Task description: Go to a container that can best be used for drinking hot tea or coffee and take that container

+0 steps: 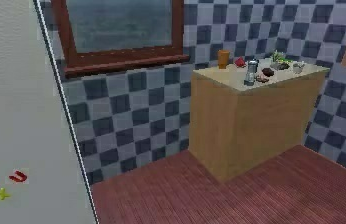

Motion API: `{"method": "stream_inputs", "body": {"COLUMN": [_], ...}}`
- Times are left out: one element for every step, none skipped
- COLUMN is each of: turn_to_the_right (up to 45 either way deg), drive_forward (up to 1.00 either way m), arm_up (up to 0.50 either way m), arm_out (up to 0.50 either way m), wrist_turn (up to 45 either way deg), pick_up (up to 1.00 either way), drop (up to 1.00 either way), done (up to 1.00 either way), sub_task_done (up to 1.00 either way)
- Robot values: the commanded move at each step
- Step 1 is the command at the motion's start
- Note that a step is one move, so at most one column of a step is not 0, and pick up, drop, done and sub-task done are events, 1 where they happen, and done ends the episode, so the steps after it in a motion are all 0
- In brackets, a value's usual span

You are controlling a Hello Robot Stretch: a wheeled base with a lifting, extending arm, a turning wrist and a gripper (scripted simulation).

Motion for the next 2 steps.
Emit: {"method": "stream_inputs", "body": {"turn_to_the_right": [18.0, 0.0], "drive_forward": [0.00, 1.00], "arm_up": [0.00, 0.00], "arm_out": [0.00, 0.00], "wrist_turn": [0.0, 0.0], "pick_up": [0.00, 0.00], "drop": [0.00, 0.00], "done": [0.00, 0.00], "sub_task_done": [0.00, 0.00]}}
